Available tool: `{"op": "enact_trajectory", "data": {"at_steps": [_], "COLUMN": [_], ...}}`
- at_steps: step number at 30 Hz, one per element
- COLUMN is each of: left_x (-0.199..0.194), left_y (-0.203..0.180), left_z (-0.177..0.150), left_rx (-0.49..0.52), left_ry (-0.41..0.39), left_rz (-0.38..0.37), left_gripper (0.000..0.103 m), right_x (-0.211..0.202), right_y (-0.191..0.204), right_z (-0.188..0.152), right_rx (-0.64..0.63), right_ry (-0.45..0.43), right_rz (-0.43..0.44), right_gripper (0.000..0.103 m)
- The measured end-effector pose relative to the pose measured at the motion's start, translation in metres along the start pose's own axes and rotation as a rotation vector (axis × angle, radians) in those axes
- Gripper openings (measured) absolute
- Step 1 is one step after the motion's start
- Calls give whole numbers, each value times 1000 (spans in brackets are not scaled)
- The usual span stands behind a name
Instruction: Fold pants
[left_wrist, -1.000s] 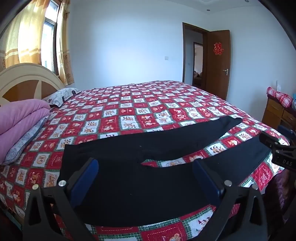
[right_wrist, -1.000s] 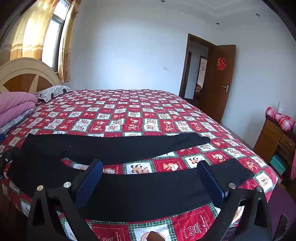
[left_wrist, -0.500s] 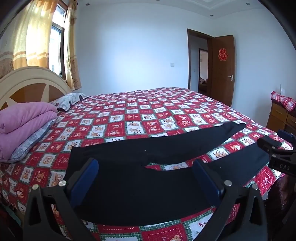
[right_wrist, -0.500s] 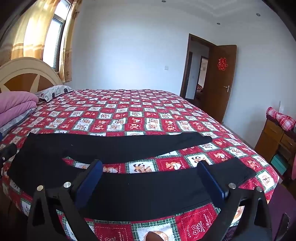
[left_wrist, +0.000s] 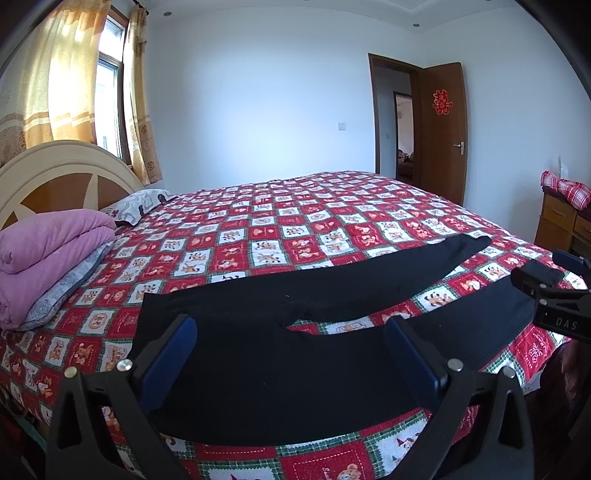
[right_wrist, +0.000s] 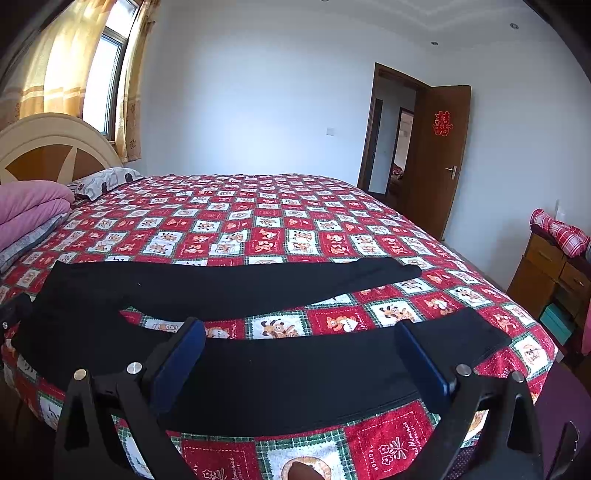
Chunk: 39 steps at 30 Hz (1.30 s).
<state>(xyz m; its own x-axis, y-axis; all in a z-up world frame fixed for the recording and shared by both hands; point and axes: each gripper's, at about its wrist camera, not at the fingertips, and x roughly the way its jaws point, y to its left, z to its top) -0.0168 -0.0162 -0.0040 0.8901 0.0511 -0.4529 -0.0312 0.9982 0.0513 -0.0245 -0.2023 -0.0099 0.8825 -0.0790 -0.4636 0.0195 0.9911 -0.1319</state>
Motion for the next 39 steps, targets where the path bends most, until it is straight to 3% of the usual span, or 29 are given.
{"op": "enact_trajectory", "data": {"at_steps": [39], "left_x": [-2], "left_y": [2], "left_z": [3], "left_rx": [-7], "left_ry": [-4], "left_rz": [0], "left_gripper": [103], "right_x": [3], "right_y": [2], "right_z": [-4], "right_rx": [-4], "right_ry": [11], "right_rz": [0], "right_gripper": [102]}}
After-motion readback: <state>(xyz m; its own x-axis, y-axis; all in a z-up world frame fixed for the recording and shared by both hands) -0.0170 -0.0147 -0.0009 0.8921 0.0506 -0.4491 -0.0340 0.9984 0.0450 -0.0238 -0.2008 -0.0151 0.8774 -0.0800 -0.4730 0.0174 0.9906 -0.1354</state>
